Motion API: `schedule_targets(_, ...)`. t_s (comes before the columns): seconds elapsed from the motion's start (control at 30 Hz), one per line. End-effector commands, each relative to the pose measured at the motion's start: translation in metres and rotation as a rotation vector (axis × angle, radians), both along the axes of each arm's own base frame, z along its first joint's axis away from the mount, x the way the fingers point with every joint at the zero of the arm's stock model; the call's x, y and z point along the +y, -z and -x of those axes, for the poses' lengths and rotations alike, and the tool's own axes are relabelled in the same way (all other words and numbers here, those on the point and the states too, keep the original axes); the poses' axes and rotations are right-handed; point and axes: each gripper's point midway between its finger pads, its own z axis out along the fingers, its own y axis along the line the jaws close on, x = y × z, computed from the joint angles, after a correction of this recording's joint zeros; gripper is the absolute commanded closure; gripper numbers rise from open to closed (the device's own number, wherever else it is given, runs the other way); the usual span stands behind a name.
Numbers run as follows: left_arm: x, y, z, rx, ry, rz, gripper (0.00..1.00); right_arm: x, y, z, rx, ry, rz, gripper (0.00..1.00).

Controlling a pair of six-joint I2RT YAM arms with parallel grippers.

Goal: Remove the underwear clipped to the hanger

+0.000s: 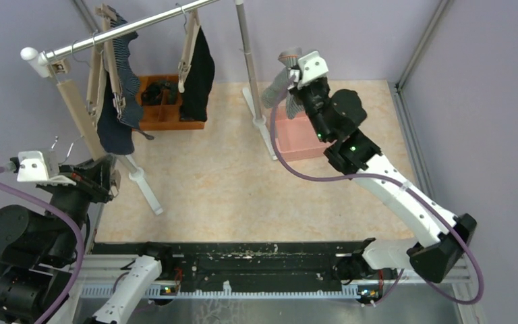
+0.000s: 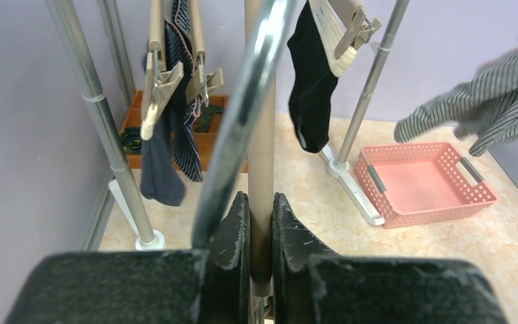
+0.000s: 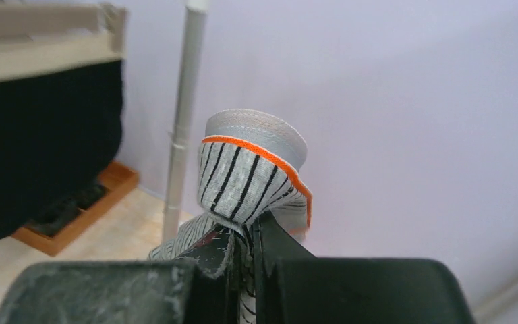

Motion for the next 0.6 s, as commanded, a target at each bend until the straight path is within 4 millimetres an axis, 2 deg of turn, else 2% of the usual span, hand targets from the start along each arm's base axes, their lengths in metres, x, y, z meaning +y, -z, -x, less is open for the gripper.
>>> schedule_targets(0.0, 0.012, -0.013, 0.007, -0.065, -0.059, 0.013, 1.00, -0.021, 0.035, -0.046, 0.030, 0.237, 0.113, 1.00)
schedule_targets(0.33, 0.021, -0.017, 0.012, -0.067, -0.103, -0.001, 1.00, -0.069, 0.104, -0.135, 0.191, 0.332, 0.082, 1.00)
schedule_targets(0.43, 0.023, -0.021, 0.012, -0.073, -0.111, -0.013, 1.00, -0.081, 0.120, -0.147, 0.235, 0.352, 0.071, 1.00)
schedule_targets(0.57, 0.031, -0.031, 0.017, -0.107, -0.150, -0.028, 1.00, -0.082, 0.150, -0.151, 0.319, 0.328, 0.051, 1.00)
